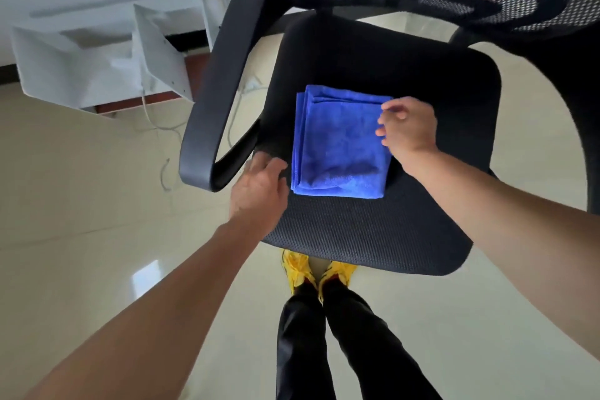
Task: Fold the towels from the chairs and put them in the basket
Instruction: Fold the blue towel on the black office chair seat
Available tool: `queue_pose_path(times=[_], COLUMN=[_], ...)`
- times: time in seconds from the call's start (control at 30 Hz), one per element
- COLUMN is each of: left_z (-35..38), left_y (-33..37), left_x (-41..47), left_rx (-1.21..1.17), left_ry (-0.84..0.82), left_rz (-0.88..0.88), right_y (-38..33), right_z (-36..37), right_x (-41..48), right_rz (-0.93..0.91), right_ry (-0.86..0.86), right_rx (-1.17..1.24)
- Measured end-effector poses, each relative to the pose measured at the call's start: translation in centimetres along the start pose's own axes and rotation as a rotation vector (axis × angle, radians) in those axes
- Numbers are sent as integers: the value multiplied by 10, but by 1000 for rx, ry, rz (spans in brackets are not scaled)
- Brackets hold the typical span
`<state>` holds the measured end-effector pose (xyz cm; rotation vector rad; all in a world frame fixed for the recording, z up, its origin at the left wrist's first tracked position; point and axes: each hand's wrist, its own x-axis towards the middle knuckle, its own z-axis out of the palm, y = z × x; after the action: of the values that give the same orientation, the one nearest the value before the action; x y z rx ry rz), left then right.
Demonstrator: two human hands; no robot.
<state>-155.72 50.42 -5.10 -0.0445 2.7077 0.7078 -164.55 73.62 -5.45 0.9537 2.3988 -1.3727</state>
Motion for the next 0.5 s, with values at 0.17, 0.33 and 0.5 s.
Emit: queue_pose_path(times=[0.17, 0.33, 0.5], left_z=[23, 33, 30], left_y=[35, 5, 4], left_x=[45, 35, 32], left_rx=[258, 425, 411], left_ry=[-116, -282, -319], left_rz=[339, 360, 326], right_y=[3, 24, 34], right_z=[2, -23, -24], right_x=[13, 26, -25], right_rz=[240, 129, -94], right_ry=[-336, -59, -59], right_rx=[132, 50, 97])
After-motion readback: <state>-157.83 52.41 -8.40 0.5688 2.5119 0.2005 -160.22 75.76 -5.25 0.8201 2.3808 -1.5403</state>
